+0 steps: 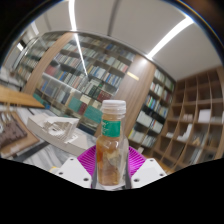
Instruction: Pour water
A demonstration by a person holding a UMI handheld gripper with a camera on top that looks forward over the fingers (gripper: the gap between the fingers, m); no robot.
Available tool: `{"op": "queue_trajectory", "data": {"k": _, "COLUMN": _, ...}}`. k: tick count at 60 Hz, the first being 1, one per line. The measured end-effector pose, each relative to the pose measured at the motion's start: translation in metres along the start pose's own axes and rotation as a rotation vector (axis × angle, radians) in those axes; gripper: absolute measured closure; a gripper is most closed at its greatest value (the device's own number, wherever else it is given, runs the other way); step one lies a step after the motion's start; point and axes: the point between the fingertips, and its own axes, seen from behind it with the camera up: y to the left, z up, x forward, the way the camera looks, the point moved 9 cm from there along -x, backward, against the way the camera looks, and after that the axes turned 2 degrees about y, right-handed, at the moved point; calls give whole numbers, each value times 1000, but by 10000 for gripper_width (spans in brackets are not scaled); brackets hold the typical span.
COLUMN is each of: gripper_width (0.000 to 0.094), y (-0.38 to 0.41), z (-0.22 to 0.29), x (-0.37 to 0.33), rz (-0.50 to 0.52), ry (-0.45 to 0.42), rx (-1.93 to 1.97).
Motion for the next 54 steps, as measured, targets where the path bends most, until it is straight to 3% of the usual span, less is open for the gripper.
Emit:
{"op": "queue_trajectory", "data": {"k": 6, "gripper_width": 546, "y": 4, "z": -44, "x": 6, "rz": 78, "ry": 114, "rx": 248}}
{"op": "queue_trajectory", "data": {"k": 20, "gripper_width": 546, "y": 10, "z": -153, "x": 23, "rz": 118, "ry": 297, "rx": 393}}
{"op": "queue_trajectory", "data": {"k": 30, "gripper_width": 543, "y": 21, "z": -205, "x": 22, "rz": 144, "ry": 350, "rx": 433}}
{"op": "queue_trajectory", "data": {"k": 35, "gripper_width": 530, "y": 21, "z": -206, "x": 22, "rz": 136, "ry": 294, "rx": 411}}
{"op": "queue_trajectory", "data": {"k": 40, "gripper_width": 409, "y": 19, "z": -204, "x": 22, "rz": 137, "ry": 303, "rx": 419}}
{"op": "queue_trajectory", "data": {"k": 43, "gripper_width": 338, "y": 17, "z": -206, "x": 21, "rz": 140, "ry": 353, "rx": 427}}
{"op": "queue_trajectory", "data": {"k": 48, "gripper_width": 59, "y": 12, "z": -200, "x": 7, "rz": 127, "ry": 401, "rx": 431}}
{"op": "queue_trajectory", "data": {"k": 50, "gripper_width": 96, "y": 9, "z": -194, "x": -4, "rz": 123, "ry": 405, "rx": 430}}
{"op": "queue_trajectory", "data": {"k": 54, "gripper_width": 70, "y": 0, "z": -177, "x": -30, "rz": 115, "ry": 399, "rx": 426}}
